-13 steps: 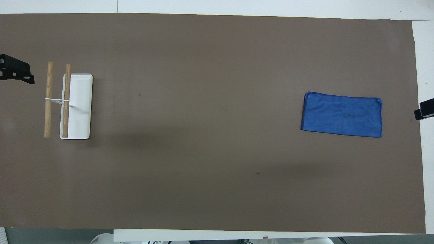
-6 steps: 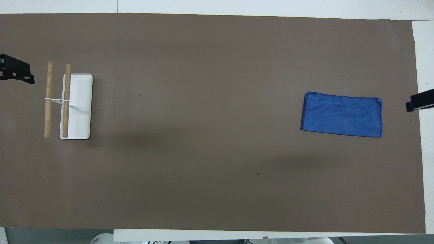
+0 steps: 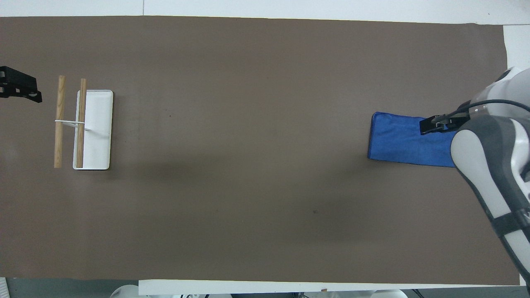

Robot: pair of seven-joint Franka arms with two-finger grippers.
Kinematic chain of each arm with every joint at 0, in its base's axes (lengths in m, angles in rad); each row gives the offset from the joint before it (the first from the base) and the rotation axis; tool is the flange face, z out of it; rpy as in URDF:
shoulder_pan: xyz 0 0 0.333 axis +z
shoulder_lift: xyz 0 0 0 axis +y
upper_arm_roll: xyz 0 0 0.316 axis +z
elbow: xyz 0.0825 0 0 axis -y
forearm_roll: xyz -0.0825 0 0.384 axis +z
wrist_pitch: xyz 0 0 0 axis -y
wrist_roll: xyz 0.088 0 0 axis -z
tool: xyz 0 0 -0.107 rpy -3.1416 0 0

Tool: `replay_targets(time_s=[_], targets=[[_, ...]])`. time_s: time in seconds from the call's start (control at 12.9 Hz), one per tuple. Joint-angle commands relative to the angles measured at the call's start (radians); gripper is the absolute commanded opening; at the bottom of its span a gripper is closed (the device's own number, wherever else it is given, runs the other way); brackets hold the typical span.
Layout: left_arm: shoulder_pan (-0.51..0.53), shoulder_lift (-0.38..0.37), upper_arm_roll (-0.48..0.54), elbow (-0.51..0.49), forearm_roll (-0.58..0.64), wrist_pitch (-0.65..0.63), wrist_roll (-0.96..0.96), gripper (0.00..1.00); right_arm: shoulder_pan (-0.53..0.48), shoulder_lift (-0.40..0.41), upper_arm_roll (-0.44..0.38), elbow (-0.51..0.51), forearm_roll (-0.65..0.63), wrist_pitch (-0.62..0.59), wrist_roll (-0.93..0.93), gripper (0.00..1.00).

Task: Right arm passes towel to left arm to hang
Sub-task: 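Lower the right gripper onto the blue towel edge and grasp it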

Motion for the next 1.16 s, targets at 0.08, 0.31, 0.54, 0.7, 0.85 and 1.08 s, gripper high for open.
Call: replay_targets(time_s=[0.08, 0.31, 0.54, 0.7, 0.85, 1.08], targets=[[-0.008, -0.025, 0.005, -0.025, 0.02, -0.008, 0.013, 1.0, -0.027, 0.069, 0.006, -0.097, 0.014, 0.187, 0.01, 0.94], [-0.008, -0.025, 0.005, -0.025, 0.02, -0.008, 0.013, 1.0, -0.042, 0.112, 0.006, -0.114, 0.016, 0.223, -0.001, 0.93], [-0.009, -0.025, 0.003, -0.025, 0.02, -0.012, 0.013, 1.0, -0.064, 0.111, 0.006, -0.176, 0.016, 0.255, 0.004, 0.93], [-0.012, -0.025, 0.003, -0.023, 0.02, -0.017, 0.016, 1.0, -0.064, 0.114, 0.006, -0.191, 0.017, 0.277, 0.008, 0.9], [-0.022, -0.025, -0.003, -0.025, 0.02, -0.012, 0.016, 1.0, -0.064, 0.115, 0.006, -0.191, 0.017, 0.278, 0.01, 0.83], [-0.012, -0.035, -0.001, -0.034, 0.02, -0.047, 0.016, 1.0, -0.064, 0.12, 0.006, -0.193, 0.017, 0.277, 0.001, 0.52]])
